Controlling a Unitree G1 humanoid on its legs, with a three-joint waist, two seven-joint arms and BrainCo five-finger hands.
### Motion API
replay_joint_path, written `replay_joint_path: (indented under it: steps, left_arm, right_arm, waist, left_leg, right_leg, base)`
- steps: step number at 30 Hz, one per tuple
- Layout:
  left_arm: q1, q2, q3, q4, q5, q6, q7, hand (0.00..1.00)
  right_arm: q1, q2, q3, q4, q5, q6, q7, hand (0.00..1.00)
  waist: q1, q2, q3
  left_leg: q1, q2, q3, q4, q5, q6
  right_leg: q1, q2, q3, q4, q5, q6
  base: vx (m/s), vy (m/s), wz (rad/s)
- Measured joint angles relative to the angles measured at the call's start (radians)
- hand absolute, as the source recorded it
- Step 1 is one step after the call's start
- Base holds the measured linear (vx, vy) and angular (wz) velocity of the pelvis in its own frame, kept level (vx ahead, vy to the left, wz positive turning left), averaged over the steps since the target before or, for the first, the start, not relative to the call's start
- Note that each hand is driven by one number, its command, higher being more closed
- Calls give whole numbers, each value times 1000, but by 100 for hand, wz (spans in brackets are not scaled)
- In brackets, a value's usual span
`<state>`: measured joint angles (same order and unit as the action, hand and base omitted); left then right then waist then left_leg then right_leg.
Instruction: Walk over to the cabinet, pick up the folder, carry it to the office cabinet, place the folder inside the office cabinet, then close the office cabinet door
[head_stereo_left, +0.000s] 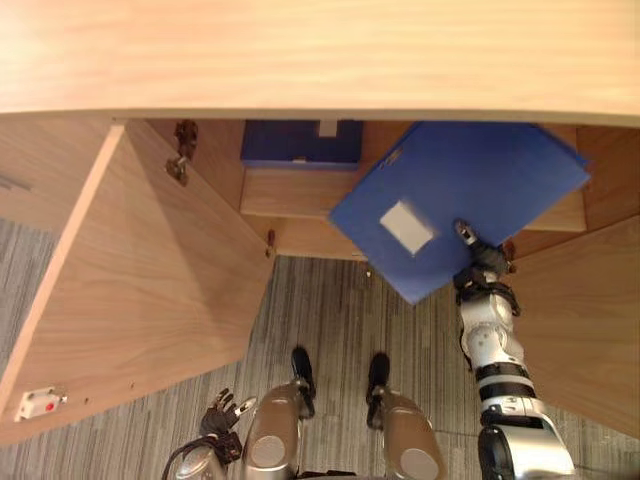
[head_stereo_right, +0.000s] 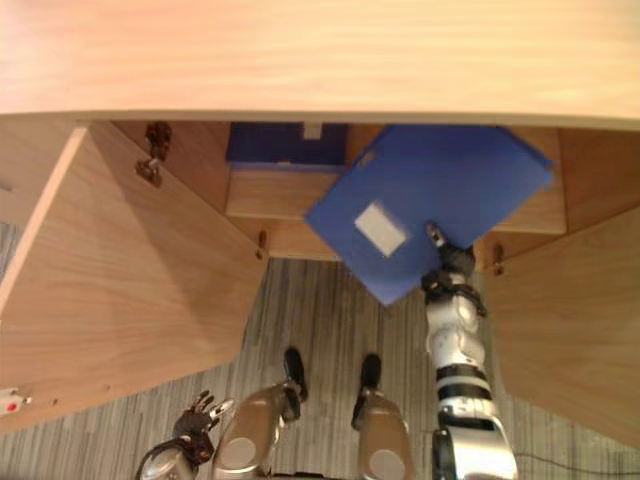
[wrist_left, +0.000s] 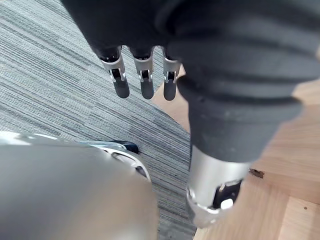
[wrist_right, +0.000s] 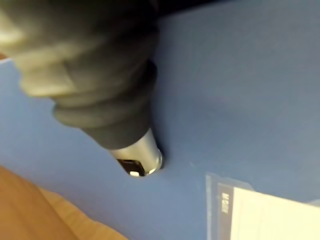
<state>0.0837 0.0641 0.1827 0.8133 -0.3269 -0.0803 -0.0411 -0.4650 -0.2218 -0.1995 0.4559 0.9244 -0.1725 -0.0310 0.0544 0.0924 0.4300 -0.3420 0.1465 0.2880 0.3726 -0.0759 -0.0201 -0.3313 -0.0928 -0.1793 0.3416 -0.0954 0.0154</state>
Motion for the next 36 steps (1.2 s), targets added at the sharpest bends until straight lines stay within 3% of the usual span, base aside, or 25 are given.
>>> replay_joint_path:
  steps: [7,11,17,28,32,36]
  left_arm:
    - [-39,-13,58,-19,-23,-8,25,0]
    - [-74,-9,62,-39,-24,-12,37,0]
    - [-85,-2,44,-52,-56,-3,93,0]
    - [-72,-4,-9,-69,-54,13,173,0]
    - [-63,-11,-22,-80,-30,13,189,0]
    - [-58,-22,-21,-80,-21,14,200,0]
  right_arm:
    - [-148,-4,-13,-60,232,-47,-9,100]
    - [-262,-50,-14,-95,320,-72,-21,100]
    - [-468,-120,-82,-161,462,-186,-114,100]
    - [-654,-199,-305,36,677,-292,-285,100]
    - [-738,-249,-328,123,708,-283,-334,100]
    - [-814,-294,-306,226,707,-232,-359,100]
  waist:
    - [9,0,27]
    - [19,0,34]
    - [46,-6,49]
    - [56,-11,53]
    - [61,-11,53]
    - [73,-11,53]
  left_leg:
    - [-300,66,-5,401,-167,19]
    - [-483,76,-16,591,-229,40]
    - [-727,85,-26,825,-292,68]
    - [-838,45,-57,861,-277,79]
    - [-883,34,-73,858,-265,76]
    - [-899,34,-79,866,-263,76]
  right_leg:
    - [-334,-26,55,417,-153,-5]
    - [-532,-55,85,624,-217,0]
    - [-791,-88,134,870,-281,14]
    - [-878,-140,115,928,-295,9]
    - [-909,-152,99,931,-297,7]
    - [-921,-153,96,939,-298,6]
  base:
    - [-121,-25,-13]
    - [-139,14,4]
    - [-152,31,8]
    - [-45,21,16]
    - [24,10,18]
    - [9,7,4]
